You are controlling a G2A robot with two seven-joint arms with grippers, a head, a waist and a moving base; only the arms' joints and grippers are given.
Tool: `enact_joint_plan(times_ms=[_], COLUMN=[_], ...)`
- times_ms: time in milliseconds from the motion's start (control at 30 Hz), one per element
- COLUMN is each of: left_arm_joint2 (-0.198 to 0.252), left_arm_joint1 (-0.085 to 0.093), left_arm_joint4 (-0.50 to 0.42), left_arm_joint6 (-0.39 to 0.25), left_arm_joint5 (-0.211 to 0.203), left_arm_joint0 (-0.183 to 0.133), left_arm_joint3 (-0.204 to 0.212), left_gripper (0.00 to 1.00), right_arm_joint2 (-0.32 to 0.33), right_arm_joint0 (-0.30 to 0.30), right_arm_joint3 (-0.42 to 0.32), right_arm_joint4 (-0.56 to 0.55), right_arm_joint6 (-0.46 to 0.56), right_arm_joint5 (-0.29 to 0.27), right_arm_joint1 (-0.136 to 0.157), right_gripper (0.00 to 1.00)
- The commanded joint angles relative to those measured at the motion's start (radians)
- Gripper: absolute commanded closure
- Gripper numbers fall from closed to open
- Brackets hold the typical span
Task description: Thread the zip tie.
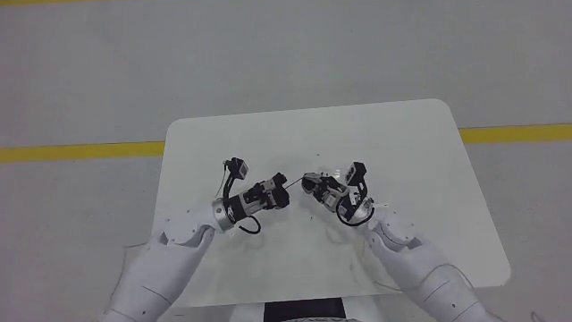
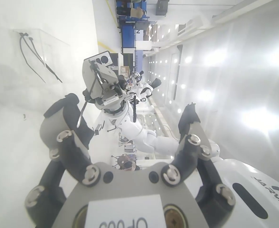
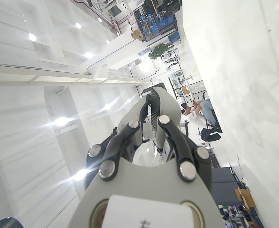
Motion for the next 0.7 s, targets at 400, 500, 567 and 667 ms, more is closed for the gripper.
enact_joint_plan(times_ms=[400, 500, 567, 667], left_arm_joint2=[0.022, 0.022, 0.029, 0.033], left_arm_joint1=[-0.001, -0.001, -0.002, -0.002], left_arm_joint4=[0.042, 0.042, 0.05, 0.053], left_arm_joint6=[0.071, 0.075, 0.091, 0.101], left_arm_joint5=[0.0, 0.002, 0.008, 0.008], left_arm_joint0=[0.003, 0.003, 0.003, 0.002], left_arm_joint3=[0.009, 0.008, 0.002, 0.001], left_gripper=[0.0, 0.0, 0.0, 0.0], right_arm_joint2=[-0.014, -0.014, -0.013, -0.011], right_arm_joint0=[-0.018, -0.018, -0.02, -0.024], right_arm_joint3=[-0.033, -0.033, -0.039, -0.047], right_arm_joint4=[0.023, 0.023, 0.012, -0.012], right_arm_joint6=[0.001, 0.001, -0.013, -0.027], right_arm_joint5=[0.02, 0.02, 0.023, 0.025], right_arm_joint1=[-0.011, -0.011, -0.011, -0.012], right_gripper=[1.0, 1.0, 1.0, 1.0])
